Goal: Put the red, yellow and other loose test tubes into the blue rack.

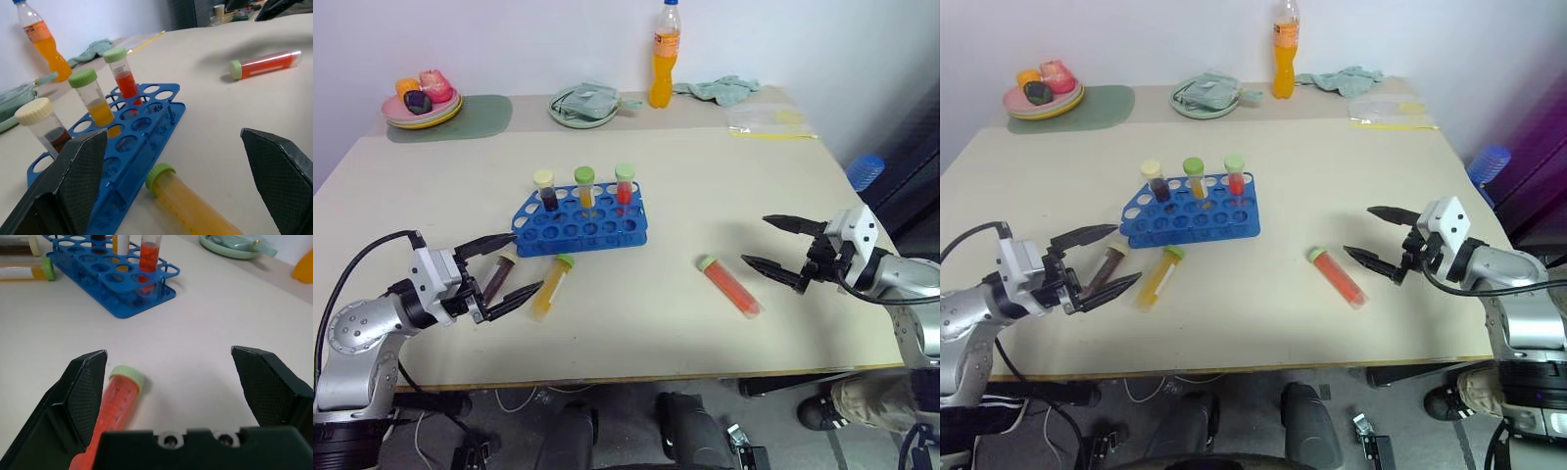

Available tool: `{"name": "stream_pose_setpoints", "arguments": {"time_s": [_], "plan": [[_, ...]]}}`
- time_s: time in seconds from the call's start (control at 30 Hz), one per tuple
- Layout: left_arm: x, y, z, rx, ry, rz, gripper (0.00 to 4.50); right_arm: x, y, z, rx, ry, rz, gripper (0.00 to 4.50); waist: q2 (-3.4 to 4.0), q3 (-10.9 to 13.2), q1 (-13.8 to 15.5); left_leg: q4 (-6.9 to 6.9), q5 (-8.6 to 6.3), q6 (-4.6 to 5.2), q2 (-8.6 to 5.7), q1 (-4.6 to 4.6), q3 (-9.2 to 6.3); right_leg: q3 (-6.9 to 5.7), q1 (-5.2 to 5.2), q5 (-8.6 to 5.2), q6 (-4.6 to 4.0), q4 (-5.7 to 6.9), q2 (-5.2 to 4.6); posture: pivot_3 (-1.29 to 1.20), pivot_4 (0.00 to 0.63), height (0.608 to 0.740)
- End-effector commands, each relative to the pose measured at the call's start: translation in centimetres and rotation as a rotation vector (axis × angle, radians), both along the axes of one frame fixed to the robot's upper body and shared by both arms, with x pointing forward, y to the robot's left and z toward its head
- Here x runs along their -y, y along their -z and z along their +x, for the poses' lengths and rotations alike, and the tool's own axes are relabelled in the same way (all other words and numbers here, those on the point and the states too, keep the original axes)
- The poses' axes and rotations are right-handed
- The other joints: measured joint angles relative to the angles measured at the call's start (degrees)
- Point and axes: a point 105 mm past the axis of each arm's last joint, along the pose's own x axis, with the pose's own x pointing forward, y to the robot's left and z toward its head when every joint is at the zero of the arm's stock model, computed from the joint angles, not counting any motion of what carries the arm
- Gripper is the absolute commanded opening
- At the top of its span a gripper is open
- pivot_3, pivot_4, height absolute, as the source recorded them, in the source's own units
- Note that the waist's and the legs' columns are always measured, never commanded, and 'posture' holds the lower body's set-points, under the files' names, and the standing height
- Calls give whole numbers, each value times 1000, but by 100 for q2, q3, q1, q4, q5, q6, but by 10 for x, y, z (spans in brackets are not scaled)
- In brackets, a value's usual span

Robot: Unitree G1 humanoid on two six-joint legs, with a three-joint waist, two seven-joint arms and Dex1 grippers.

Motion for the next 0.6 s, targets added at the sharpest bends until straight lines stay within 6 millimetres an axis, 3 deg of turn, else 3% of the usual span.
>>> {"name": "stream_pose_setpoints", "arguments": {"time_s": [0.03,0.43,0.6], "plan": [[6,-2,-1,36,11,-4,4474,2,-22,4,79,2,2,4500,0,0,-16,0,0,0,0,1,0,0,0,0,0,0,0,0,150,740],[1,-10,-4,66,-19,-6,4474,-10,-27,15,77,5,46,4500,0,0,5,-1,0,0,0,-2,0,0,0,0,0,-1,0,0,150,740],[13,-11,0,79,-9,-39,4474,-13,-27,20,22,83,35,4500,1,1,8,-1,0,0,0,-2,0,0,-1,0,-1,-1,0,0,150,740]]}}
